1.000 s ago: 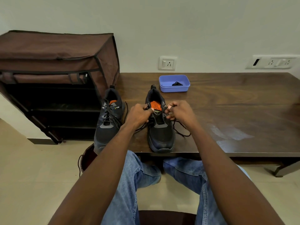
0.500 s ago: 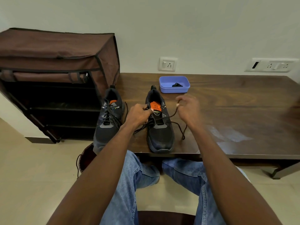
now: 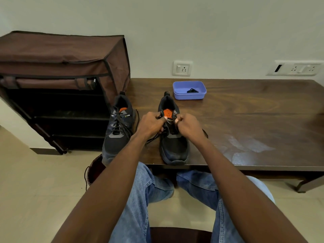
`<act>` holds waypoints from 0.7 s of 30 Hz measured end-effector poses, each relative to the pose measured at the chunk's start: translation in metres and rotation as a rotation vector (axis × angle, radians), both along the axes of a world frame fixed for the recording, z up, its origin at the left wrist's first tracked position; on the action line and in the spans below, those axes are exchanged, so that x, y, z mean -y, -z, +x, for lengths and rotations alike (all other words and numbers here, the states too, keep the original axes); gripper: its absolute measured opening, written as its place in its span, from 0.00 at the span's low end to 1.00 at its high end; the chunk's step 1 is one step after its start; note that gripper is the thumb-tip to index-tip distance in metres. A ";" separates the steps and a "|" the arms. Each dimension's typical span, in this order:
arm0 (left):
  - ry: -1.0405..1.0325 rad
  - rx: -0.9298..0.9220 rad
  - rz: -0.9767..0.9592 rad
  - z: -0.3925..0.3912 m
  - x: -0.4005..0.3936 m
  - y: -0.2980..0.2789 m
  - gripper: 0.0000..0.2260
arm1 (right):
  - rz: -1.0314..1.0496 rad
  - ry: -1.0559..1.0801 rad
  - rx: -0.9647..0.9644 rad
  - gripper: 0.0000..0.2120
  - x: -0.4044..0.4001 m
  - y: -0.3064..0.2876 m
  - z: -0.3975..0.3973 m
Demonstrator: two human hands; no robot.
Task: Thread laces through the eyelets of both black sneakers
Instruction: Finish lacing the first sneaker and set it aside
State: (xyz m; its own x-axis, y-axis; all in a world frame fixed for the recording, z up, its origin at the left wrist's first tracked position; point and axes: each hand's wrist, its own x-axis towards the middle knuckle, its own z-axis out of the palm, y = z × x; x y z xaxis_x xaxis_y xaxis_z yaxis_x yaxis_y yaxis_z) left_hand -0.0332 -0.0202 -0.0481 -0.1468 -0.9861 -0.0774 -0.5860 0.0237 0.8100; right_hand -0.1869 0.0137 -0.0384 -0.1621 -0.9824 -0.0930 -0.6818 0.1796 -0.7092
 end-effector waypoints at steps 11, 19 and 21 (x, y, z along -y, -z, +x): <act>0.008 -0.017 0.025 0.002 0.001 0.004 0.10 | -0.052 0.535 0.036 0.26 0.004 0.004 -0.039; 0.131 0.045 0.061 0.006 -0.004 0.001 0.12 | 0.059 -0.246 -0.105 0.06 -0.004 -0.007 0.000; 0.151 0.057 0.066 0.005 -0.004 0.001 0.11 | 0.196 -0.328 -0.246 0.12 -0.006 -0.002 0.006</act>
